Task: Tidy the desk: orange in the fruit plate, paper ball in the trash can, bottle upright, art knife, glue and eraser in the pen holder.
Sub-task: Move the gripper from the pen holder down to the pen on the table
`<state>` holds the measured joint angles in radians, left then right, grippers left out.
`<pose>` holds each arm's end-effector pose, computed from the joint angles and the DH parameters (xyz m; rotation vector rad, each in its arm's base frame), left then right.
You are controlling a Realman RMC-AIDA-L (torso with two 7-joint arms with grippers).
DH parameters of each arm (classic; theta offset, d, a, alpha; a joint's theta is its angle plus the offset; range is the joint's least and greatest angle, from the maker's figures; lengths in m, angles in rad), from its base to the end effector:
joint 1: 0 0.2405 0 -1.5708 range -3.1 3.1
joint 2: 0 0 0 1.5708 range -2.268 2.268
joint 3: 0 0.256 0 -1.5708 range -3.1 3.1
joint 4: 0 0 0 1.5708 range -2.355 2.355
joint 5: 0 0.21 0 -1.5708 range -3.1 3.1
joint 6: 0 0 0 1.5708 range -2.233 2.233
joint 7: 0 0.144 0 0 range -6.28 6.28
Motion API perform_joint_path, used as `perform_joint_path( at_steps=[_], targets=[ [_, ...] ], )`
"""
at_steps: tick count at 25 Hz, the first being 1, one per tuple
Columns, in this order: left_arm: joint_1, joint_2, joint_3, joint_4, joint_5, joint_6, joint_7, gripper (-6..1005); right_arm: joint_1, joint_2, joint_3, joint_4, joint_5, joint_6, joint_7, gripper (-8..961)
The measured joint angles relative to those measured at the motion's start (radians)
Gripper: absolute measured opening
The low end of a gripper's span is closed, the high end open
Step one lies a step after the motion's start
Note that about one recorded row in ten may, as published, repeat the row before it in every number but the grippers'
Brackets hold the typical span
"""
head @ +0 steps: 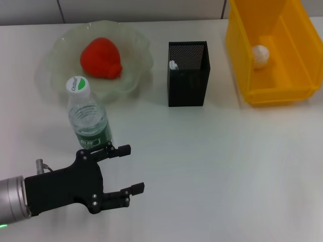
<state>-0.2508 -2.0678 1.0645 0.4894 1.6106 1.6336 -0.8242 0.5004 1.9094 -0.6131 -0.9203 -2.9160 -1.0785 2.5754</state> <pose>-0.2966 0.2286 -0.0397 -2.7262 -0.2600 -0.8947 0.4113 0.3473 0.1643 -1.5501 1.4921 -0.2460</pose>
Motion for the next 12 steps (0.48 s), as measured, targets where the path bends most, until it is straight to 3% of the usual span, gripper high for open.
perform_joint_path(
  at_steps=[12],
  targets=[
    [0.004,0.0,0.0,0.0,0.0,0.0,0.001,814,0.02,0.0,-0.012,0.041,-0.002,0.027,-0.009,361]
  ],
)
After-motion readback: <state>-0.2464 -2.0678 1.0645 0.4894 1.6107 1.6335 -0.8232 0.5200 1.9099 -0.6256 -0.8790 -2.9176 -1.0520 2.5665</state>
